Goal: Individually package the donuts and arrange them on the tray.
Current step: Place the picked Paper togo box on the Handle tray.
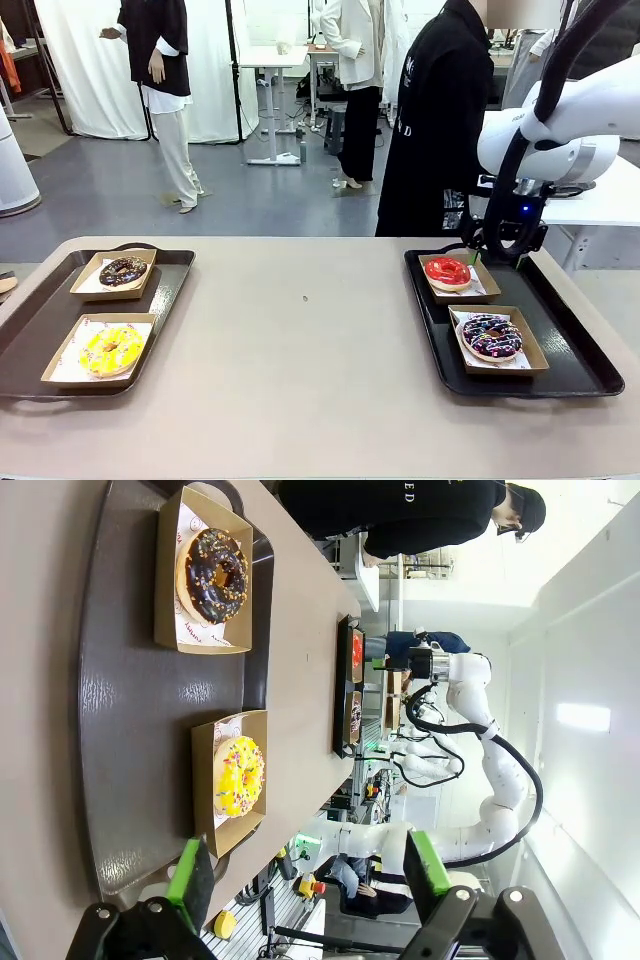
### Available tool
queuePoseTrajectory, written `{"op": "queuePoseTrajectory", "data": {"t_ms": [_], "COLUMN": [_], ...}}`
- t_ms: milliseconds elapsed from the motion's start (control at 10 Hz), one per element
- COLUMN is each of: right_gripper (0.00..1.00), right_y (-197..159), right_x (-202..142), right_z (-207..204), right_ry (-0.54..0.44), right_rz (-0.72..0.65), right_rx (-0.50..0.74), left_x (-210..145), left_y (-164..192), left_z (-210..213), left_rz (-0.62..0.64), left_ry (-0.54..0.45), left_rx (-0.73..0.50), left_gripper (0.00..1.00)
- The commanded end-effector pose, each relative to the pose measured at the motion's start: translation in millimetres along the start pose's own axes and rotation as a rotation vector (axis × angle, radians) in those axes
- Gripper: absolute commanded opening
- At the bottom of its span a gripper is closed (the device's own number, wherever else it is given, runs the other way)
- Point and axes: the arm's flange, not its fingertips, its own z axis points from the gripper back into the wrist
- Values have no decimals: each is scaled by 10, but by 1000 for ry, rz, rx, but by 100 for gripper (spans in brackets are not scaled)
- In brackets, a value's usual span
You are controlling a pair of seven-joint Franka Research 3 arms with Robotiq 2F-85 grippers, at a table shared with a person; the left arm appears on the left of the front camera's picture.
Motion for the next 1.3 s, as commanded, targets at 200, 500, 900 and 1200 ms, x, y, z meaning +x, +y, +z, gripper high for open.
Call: {"op": "queuePoseTrajectory", "data": {"t_ms": [200, 500, 900, 1200], "right_gripper": [100, 100, 100, 100], "right_y": [-631, -1600, -2475, -2680], "right_x": [-489, -887, -953, -985], "right_z": [481, 841, 593, 298], "right_ry": [27, -27, -77, -82], "right_rz": [12, 64, 165, 174], "right_rx": [304, 687, 1006, 1079], "left_x": [-30, -30, -30, -30], "left_y": [-33, -33, -33, -33], "left_z": [6, 6, 6, 6], "left_rz": [-5, -5, -5, -5], "left_ry": [1, 1, 1, 1], "left_rx": [3, 3, 3, 3], "left_gripper": [100, 100, 100, 100]}}
